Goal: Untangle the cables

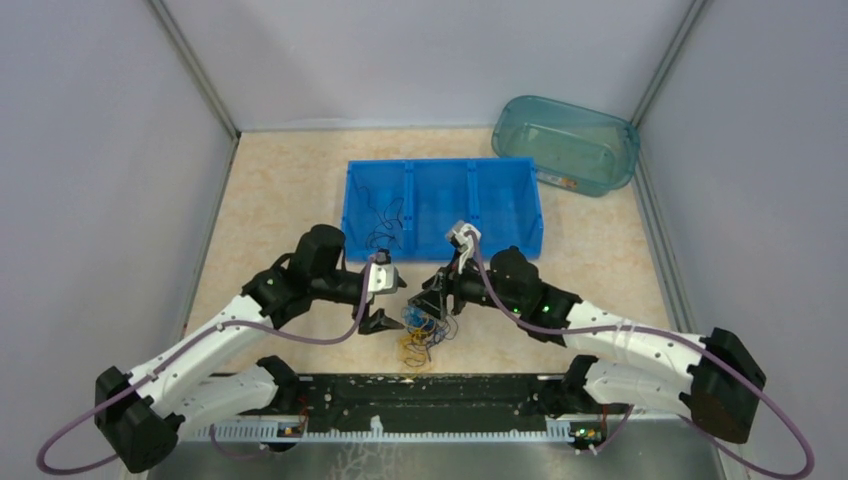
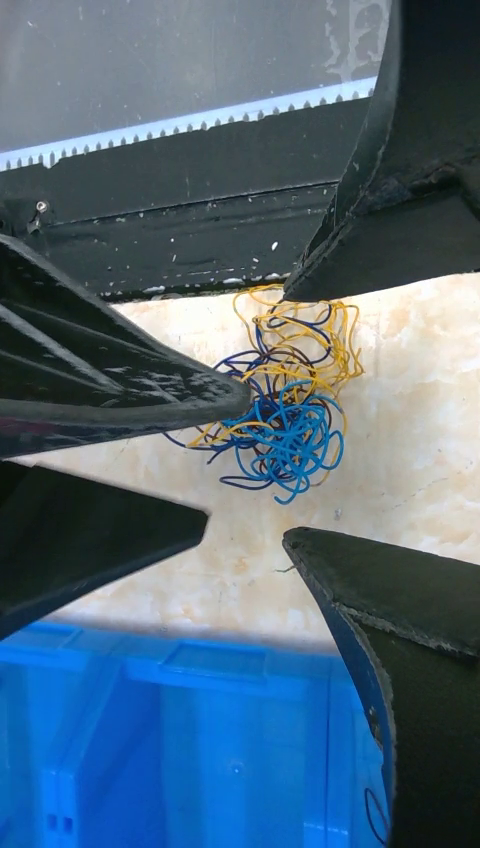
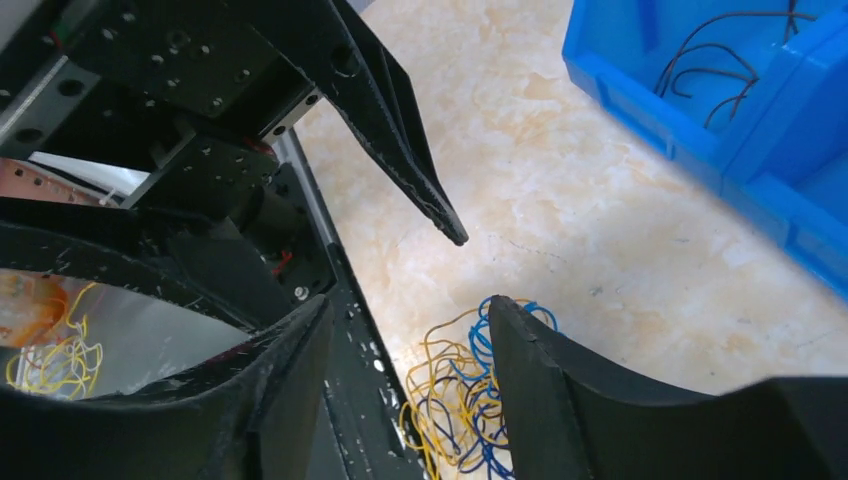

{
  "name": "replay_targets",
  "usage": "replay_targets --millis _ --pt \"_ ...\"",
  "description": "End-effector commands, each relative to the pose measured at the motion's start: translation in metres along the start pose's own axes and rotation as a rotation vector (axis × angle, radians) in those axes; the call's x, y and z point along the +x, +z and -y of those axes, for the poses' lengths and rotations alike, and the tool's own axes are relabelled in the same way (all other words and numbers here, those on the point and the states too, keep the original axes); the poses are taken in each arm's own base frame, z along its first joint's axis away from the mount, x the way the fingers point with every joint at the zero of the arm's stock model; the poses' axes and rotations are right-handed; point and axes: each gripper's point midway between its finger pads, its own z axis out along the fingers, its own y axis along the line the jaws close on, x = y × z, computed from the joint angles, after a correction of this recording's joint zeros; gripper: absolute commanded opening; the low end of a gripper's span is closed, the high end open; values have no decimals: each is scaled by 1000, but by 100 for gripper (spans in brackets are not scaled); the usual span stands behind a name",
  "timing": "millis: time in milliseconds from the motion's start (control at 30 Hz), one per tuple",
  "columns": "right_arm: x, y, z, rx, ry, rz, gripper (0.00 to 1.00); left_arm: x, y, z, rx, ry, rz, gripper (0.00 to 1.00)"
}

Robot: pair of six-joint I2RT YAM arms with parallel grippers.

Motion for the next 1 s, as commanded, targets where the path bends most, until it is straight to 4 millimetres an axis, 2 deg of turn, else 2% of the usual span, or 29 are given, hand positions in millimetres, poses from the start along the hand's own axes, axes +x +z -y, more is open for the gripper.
replay_targets --millis 0,133,333,433,633,733,900,967 --pt "-14 -22 6 42 -39 38 64 -2 0 8 28 128 19 88" --pt "13 -31 20 29 -4 -19 66 6 0 16 50 175 -1 88" --pt "44 -29 25 -74 -166 -79 65 16 3 17 39 234 -45 87" --pt "42 -20 34 -58 -204 -81 66 12 0 17 29 245 -35 86" --pt "45 -2 27 -149 -206 -108 61 8 -5 17 20 250 -40 86" --pt "46 4 25 -173 -199 -101 54 5 -7 16 10 259 -38 86" --pt "25 10 12 -227 -175 4 33 3 -8 19 10 233 -26 86" --pt "16 11 6 -251 -167 41 29 0 -8 18 8 222 -19 86"
